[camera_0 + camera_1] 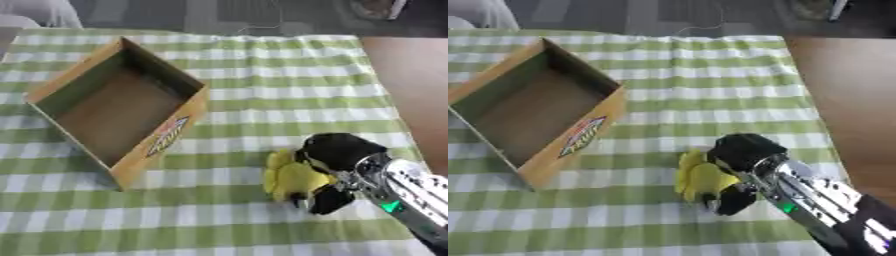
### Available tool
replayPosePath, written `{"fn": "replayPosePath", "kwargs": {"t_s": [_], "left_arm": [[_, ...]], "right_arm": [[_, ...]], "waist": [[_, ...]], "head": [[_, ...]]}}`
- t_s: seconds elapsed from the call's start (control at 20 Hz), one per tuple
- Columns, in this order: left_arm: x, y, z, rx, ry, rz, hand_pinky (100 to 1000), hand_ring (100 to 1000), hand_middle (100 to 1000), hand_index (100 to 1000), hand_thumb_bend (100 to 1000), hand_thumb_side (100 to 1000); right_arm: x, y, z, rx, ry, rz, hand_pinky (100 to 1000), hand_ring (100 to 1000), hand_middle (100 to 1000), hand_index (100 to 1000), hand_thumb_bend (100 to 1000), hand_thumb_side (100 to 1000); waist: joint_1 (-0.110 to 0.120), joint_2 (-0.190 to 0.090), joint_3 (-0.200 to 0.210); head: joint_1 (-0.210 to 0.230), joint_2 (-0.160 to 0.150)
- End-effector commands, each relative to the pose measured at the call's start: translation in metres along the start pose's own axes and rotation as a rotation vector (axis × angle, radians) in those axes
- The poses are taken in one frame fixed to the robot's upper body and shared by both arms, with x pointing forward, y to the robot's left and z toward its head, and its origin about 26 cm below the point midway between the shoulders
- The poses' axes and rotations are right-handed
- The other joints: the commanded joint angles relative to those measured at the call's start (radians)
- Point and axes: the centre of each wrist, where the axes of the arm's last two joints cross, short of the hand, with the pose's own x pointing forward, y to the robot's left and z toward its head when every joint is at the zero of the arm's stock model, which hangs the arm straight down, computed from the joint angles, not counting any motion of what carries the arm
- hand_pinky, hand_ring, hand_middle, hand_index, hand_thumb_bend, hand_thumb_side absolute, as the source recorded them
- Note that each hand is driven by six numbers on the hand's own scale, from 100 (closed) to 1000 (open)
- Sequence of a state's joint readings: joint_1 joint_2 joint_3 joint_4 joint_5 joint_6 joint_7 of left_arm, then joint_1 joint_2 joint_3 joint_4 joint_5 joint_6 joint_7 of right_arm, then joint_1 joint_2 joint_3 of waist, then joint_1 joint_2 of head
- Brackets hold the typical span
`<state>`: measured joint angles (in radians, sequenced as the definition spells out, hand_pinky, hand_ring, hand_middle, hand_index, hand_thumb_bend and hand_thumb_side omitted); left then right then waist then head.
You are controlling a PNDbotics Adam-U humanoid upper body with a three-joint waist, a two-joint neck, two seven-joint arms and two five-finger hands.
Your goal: Pick up objects on the table and place them in the box.
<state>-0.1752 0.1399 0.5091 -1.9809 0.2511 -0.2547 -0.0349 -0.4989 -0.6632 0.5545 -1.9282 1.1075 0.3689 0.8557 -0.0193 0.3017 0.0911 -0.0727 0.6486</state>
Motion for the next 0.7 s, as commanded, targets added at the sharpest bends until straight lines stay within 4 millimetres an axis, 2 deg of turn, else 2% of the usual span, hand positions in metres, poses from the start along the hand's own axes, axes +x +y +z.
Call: {"fn": "replayPosePath", "kwargs": {"t_s": [0.05, 0.45, 0.7], "left_arm": [[0.006, -0.001, -0.005, -0.019, -0.027, -0.003, 709, 654, 603, 714, 100, 900], [0.006, -0.001, -0.006, -0.019, -0.027, -0.005, 708, 654, 603, 715, 100, 899], [0.007, -0.001, -0.006, -0.019, -0.026, -0.007, 708, 654, 604, 715, 100, 900]], "right_arm": [[-0.002, -0.011, 0.009, -0.004, 0.043, -0.041, 793, 865, 464, 648, 100, 420], [-0.004, -0.015, 0.017, -0.036, 0.026, -0.072, 785, 842, 441, 617, 100, 328], [-0.008, -0.031, 0.02, -0.111, 0.02, -0.081, 785, 839, 434, 616, 100, 338]], "waist": [[0.002, -0.014, 0.0], [0.001, -0.016, -0.002], [0.001, -0.02, -0.006]], "head": [[-0.001, -0.008], [0.0, -0.01], [0.0, -0.012]]}}
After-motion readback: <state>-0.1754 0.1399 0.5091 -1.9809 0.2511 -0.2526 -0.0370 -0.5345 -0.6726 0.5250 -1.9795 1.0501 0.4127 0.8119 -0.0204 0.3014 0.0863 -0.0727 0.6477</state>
